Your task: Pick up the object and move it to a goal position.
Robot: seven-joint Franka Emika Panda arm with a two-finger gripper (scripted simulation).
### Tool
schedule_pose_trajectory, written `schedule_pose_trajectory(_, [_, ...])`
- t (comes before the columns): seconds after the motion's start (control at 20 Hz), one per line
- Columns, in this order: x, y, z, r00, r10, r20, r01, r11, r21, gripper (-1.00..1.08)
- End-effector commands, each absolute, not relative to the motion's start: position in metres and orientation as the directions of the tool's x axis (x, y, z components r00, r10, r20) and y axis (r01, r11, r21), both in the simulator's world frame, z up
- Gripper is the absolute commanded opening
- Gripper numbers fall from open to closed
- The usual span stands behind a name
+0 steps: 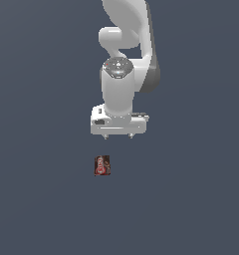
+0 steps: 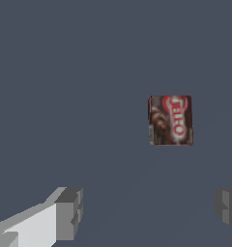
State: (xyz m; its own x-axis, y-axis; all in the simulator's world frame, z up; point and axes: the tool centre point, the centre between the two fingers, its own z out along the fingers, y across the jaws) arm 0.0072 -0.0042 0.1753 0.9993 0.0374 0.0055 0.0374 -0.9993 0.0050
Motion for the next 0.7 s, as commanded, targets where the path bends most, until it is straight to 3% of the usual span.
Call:
schedule_pose_trajectory(0.0, [0.010,-0.008,0.171,0.999,0.037,0.005,0.037,-0.999,0.005,1.00])
schedule_pose_trajectory(0.65, [0.047,-0.051,0.110,0.999,0.040,0.002,0.040,-0.999,0.003,1.00])
